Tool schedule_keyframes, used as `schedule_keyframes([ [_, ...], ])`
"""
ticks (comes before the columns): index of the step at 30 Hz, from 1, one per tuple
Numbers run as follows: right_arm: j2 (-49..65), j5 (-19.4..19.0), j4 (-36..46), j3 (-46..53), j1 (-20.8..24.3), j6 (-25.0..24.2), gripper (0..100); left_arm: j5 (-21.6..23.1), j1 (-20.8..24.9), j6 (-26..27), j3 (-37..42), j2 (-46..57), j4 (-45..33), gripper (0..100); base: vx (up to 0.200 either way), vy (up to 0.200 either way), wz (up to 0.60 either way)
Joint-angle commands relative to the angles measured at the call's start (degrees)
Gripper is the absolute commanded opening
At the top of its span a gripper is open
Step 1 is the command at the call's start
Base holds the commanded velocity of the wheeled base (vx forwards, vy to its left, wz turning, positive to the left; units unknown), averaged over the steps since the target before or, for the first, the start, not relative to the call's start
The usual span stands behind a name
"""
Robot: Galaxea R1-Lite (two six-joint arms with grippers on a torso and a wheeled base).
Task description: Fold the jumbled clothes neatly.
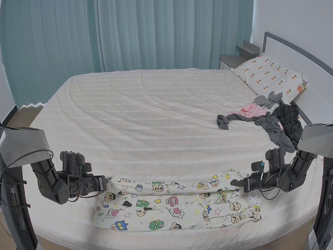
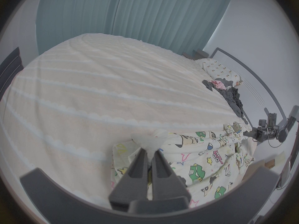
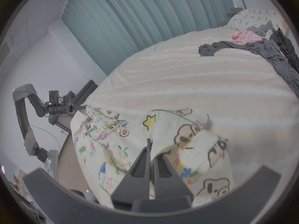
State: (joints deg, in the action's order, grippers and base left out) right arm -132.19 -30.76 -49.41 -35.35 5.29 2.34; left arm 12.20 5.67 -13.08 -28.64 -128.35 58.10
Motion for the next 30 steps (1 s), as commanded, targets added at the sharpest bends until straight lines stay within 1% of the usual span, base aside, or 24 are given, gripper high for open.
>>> schedule_keyframes([
  [1, -1.6, 3.0, -0.2, 4.1, 0.9, 2.2, 0, -0.1, 0.9, 1.4, 6.4, -4.6, 4.5, 0, 0.0, 0.0, 0.0],
  [5, -2.5, 4.7, -0.2, 4.7, 1.7, 2.2, 0, -0.4, 1.5, 1.3, 7.6, -6.7, 6.8, 0, 0.0, 0.0, 0.0],
  [9, -2.5, 5.1, -0.2, 5.6, 2.2, 2.1, 0, -0.5, 1.5, 1.2, 8.0, -7.9, 7.6, 0, 0.0, 0.0, 0.0],
  [10, -2.5, 5.2, -0.2, 5.8, 2.2, 2.1, 0, -0.5, 1.5, 1.1, 8.1, -8.0, 7.6, 100, 0.0, 0.0, 0.0],
  [11, -2.5, 5.2, -0.2, 5.9, 2.2, 2.1, 100, -0.6, 1.5, 1.1, 8.1, -8.0, 7.6, 100, 0.0, 0.0, 0.0],
  [17, -0.1, 5.1, -1.0, 9.1, 1.7, 2.0, 100, -0.6, 1.2, 1.0, 9.8, -8.1, 9.0, 100, 0.0, 0.0, 0.0],
  [18, 2.2, 5.1, -3.1, 10.9, 0.8, 1.5, 100, -0.3, 0.6, 0.8, 11.8, -8.0, 11.2, 100, 0.0, 0.0, 0.0],
  [21, 6.0, 5.1, -5.3, 13.4, -0.7, 0.6, 100, -0.1, -0.9, -0.6, 14.0, -7.9, 14.4, 100, 0.0, 0.0, 0.0],
  [23, 6.0, 5.1, -5.3, 13.4, -0.7, 0.6, 100, -0.1, -0.9, -0.6, 14.0, -7.9, 14.4, 100, 0.0, 0.0, 0.0],
  [24, 10.7, 5.1, -5.7, 15.0, -1.7, -2.0, 100, 0.2, -2.7, -4.1, 16.6, -7.5, 18.5, 100, 0.0, 0.0, 0.0],
  [26, 13.7, 5.1, -5.8, 15.3, -2.2, -4.0, 100, 1.7, -4.2, -7.7, 18.6, -7.3, 22.4, 100, 0.0, 0.0, 0.0],
  [27, 13.9, 5.1, -5.8, 15.2, -2.3, -4.2, 100, 1.8, -4.4, -8.0, 18.8, -7.2, 22.7, 100, 0.0, 0.0, 0.0],
  [29, 17.1, 5.2, -5.7, 14.8, -1.9, -7.4, 100, 5.8, -7.0, -13.8, 22.4, -6.4, 28.6, 100, 0.0, 0.0, 0.0],
  [30, 17.7, 5.2, -5.7, 14.7, -1.6, -8.0, 100, 6.5, -7.4, -15.0, 23.2, -6.2, 30.0, 100, 0.0, 0.0, 0.0],
])
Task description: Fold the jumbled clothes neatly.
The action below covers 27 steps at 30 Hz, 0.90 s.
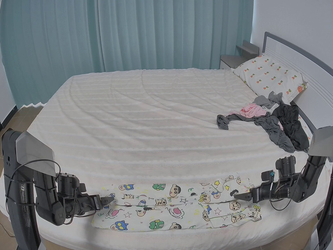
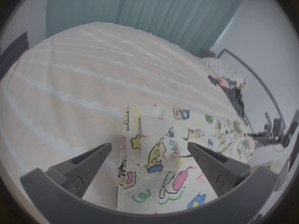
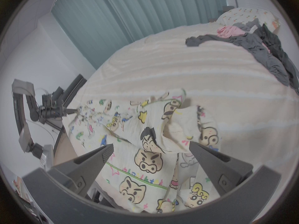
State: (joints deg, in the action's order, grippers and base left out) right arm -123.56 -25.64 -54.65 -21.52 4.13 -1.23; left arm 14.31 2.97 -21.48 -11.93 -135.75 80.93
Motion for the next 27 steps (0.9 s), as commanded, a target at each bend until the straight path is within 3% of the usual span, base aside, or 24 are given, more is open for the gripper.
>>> schedule_keyframes([
  [1, 9.8, 0.1, -0.4, 0.7, 0.0, -5.4, 100, 5.6, -5.5, -8.7, 7.8, 1.5, 9.1, 100, 0.0, 0.0, 0.0],
  [7, 9.2, 2.1, 0.2, -4.4, 6.8, -12.2, 100, 10.6, -9.9, -22.0, 8.0, 5.9, 9.1, 100, 0.0, 0.0, 0.0],
  [10, 5.1, 3.3, 0.2, -9.2, 10.0, -17.7, 100, 12.8, -11.0, -25.0, 8.0, 8.0, 9.1, 100, 0.0, 0.0, 0.0],
  [15, -3.0, 3.8, 3.1, -15.0, 13.0, -21.3, 100, 13.4, -11.1, -25.4, 8.2, 6.7, 9.1, 100, 0.0, 0.0, 0.0],
  [23, -12.3, 12.1, 7.5, -18.7, 12.3, -21.3, 100, 13.2, -11.0, -25.2, 8.2, 6.3, 9.1, 100, 0.0, 0.0, 0.0],
  [27, -11.9, 13.5, 8.2, -17.9, 11.5, -21.7, 100, 13.1, -11.0, -25.1, 8.3, 6.3, 9.1, 100, 0.0, 0.0, 0.0],
])
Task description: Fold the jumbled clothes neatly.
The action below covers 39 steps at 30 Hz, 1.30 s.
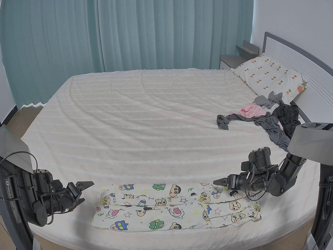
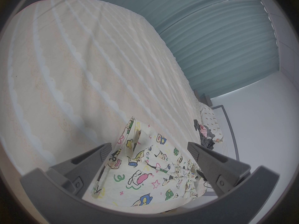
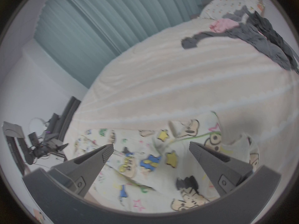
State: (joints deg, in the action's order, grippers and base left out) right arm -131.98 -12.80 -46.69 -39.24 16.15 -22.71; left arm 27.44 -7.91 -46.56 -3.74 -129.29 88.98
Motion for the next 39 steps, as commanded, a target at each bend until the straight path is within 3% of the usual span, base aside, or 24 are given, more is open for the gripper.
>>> schedule_keyframes([
  [1, -3.0, 1.5, 0.3, 0.8, -0.6, -1.0, 100, 0.0, -0.1, 0.0, 0.2, -0.2, 1.0, 100, 0.0, 0.0, 0.0],
  [6, -2.2, 5.8, 0.3, 3.7, -0.4, -3.0, 100, -0.1, -0.1, 0.1, 0.3, -0.2, 1.0, 100, 0.0, 0.0, 0.0],
  [14, -1.3, 8.5, -0.5, 5.9, 0.0, -5.9, 100, -0.1, -0.1, 0.1, 0.4, -0.2, 1.0, 100, 0.0, 0.0, 0.0],
  [20, 5.9, 8.8, -1.3, 7.2, 1.6, -7.7, 100, -0.1, -0.1, 0.1, 0.4, -0.2, 1.0, 100, 0.0, 0.0, 0.0],
  [28, 12.3, 11.0, 0.5, 6.3, 4.0, -6.6, 100, -0.1, -0.1, 0.1, 0.5, -0.2, 1.0, 100, 0.0, 0.0, 0.0],
  [31, 10.1, 11.0, 3.0, 1.0, 4.2, -3.5, 100, -0.1, 0.0, 0.1, 0.5, -0.2, 1.0, 100, 0.0, 0.0, 0.0],
  [39, -0.7, 9.5, 7.4, -11.0, 3.8, -1.8, 100, -0.1, 0.1, 0.2, 0.5, -0.3, 1.0, 100, 0.0, 0.0, 0.0],
])
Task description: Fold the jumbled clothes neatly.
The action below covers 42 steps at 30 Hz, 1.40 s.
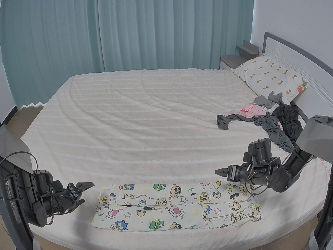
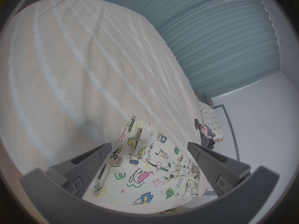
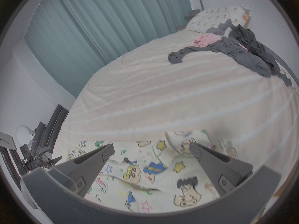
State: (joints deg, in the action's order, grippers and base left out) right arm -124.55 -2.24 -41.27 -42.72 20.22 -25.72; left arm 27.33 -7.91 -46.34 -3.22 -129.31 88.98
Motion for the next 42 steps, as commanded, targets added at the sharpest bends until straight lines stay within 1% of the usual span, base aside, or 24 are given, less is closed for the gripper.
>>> schedule_keyframes([
  [1, -9.2, -1.7, 2.0, -8.4, -0.2, 1.4, 100, 0.0, 0.1, 0.0, 0.0, -0.2, 1.0, 100, 0.0, 0.0, 0.0],
  [3, -11.1, -2.6, 2.2, -9.8, -0.1, 1.9, 100, 0.0, 0.1, 0.0, 0.0, -0.2, 1.0, 100, 0.0, 0.0, 0.0],
  [5, -12.7, -2.7, 2.2, -10.7, 0.3, 2.3, 100, 0.0, 0.1, 0.0, 0.0, -0.2, 1.0, 100, 0.0, 0.0, 0.0],
  [9, -12.6, -4.2, 3.6, -11.2, 0.2, 2.3, 100, 0.0, 0.1, 0.0, 0.0, -0.2, 1.0, 100, 0.0, 0.0, 0.0],
  [12, -12.6, -4.3, 5.0, -11.4, 0.2, 2.6, 100, 0.0, 0.1, 0.0, 0.0, -0.2, 1.0, 100, 0.0, 0.0, 0.0],
  [15, -12.7, -4.4, 6.9, -12.7, 0.0, 3.4, 100, 0.0, 0.1, 0.0, 0.0, -0.2, 1.0, 100, 0.0, 0.0, 0.0],
  [20, -12.9, -5.8, 8.8, -14.3, 0.1, 5.2, 100, 0.0, 0.1, 0.0, 0.0, -0.2, 1.0, 100, 0.0, 0.0, 0.0],
  [29, -13.1, -5.9, 13.9, -18.2, 0.3, 6.7, 100, 0.0, 0.1, 0.0, 0.0, -0.2, 1.0, 100, 0.0, 0.0, 0.0],
  [30, -13.1, -5.9, 13.9, -18.2, 0.3, 6.8, 0, 0.0, 0.1, 0.0, 0.0, -0.2, 1.0, 100, 0.0, 0.0, 0.0],
  [42, -12.6, -5.9, 13.8, -17.6, 0.3, 6.8, 0, 0.0, 0.1, 0.0, 0.0, -0.2, 1.0, 100, 0.0, 0.0, 0.0],
])
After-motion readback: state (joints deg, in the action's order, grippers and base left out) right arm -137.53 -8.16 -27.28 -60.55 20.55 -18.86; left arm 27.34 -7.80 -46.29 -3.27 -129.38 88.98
